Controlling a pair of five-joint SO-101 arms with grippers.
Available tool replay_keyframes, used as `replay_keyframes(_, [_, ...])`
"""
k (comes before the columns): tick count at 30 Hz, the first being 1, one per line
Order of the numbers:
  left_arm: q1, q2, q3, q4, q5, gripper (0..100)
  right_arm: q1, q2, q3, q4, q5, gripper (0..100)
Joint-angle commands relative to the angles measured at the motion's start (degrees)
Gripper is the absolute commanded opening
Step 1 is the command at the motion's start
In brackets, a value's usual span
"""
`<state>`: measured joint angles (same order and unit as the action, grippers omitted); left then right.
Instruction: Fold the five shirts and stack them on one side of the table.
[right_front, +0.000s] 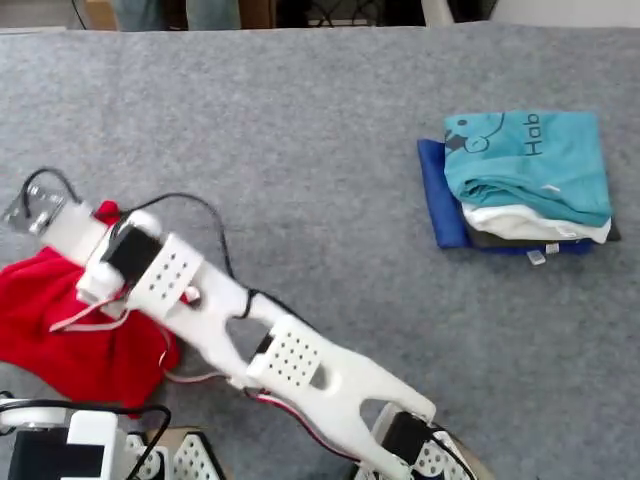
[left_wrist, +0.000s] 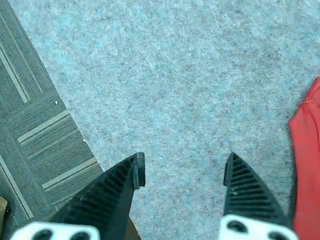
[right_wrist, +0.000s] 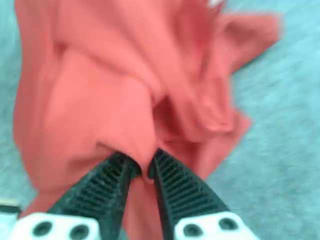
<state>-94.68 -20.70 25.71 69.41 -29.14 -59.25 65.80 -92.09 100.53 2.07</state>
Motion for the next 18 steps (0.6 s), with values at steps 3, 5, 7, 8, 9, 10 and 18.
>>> replay_keyframes(3, [0.0, -0.4, 0.1, -0.5, -0.3, 27, 12.4, -9.8, 0.2, 0.4, -0.6, 1.3])
replay_keyframes(5, [0.0, -0.6, 0.1, -0.6, -0.2, 27, 18.3, -10.3, 0.6, 0.4, -0.6, 1.3])
replay_keyframes(7, [0.0, -0.7, 0.1, -0.8, -0.2, 27, 23.9, -9.5, 0.6, 0.4, -0.4, 1.3])
replay_keyframes(8, [0.0, -0.6, 0.1, -0.9, -0.3, 27, 26.3, -9.1, 0.6, 0.4, -0.4, 1.3])
replay_keyframes(9, [0.2, -0.4, 0.1, -0.9, -0.3, 27, 27.9, -8.8, 0.6, 0.5, -0.4, 1.3])
replay_keyframes(10, [0.1, -0.3, 0.1, -0.9, -0.3, 27, 28.9, -8.7, 0.4, 0.6, -0.4, 1.3])
replay_keyframes(18, [-0.1, -0.3, 0.1, -0.9, -0.4, 27, 38.6, -5.7, 4.5, 0.5, -0.2, 1.5])
